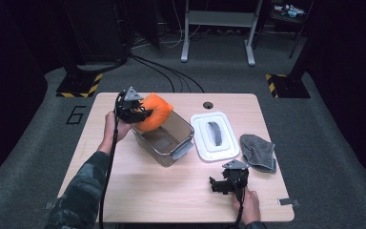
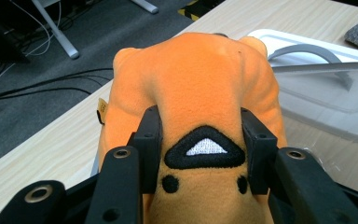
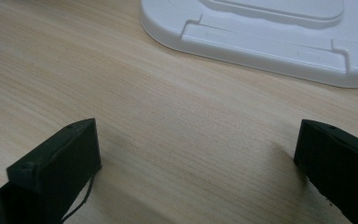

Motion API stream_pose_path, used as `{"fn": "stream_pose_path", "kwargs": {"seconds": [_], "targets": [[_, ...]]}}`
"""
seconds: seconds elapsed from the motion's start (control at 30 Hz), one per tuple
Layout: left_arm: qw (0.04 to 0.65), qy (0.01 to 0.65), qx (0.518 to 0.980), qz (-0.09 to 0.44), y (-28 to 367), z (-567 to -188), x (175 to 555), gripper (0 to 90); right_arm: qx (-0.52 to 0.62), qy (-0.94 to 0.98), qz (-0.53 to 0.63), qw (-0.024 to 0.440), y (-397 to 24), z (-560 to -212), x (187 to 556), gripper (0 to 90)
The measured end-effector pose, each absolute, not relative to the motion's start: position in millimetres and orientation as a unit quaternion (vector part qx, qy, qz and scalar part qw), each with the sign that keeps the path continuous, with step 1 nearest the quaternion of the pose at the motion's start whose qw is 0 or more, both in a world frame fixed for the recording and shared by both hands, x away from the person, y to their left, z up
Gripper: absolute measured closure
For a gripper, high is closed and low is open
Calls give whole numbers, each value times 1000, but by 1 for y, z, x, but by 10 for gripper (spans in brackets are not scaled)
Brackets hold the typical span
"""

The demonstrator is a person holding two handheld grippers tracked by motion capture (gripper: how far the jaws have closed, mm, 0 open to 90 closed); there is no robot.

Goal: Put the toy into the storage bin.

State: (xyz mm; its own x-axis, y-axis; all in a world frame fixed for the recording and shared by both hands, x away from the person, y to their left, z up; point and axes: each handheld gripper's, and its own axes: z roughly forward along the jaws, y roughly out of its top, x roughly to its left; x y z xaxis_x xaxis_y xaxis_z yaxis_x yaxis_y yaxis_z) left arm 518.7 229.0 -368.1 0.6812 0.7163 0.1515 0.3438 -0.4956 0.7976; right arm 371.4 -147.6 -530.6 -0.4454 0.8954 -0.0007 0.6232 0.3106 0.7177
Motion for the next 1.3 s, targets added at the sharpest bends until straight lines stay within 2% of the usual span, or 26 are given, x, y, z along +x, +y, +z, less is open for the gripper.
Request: {"fn": "stream_pose_path", "kwargs": {"seconds": [0.53, 0.9, 1.07, 1.3], "targets": [[367, 325, 842, 224, 228, -386, 522, 574, 485, 783, 331, 206, -148, -531, 371, 0], [351, 330, 848, 220, 224, -397, 525, 527, 485, 783, 331, 205, -148, -531, 371, 0], [337, 331, 855, 215, 221, -402, 527, 487, 485, 783, 331, 206, -148, -531, 371, 0], [329, 342, 858, 196, 218, -408, 530, 308, 485, 783, 331, 206, -148, -531, 371, 0]]}}
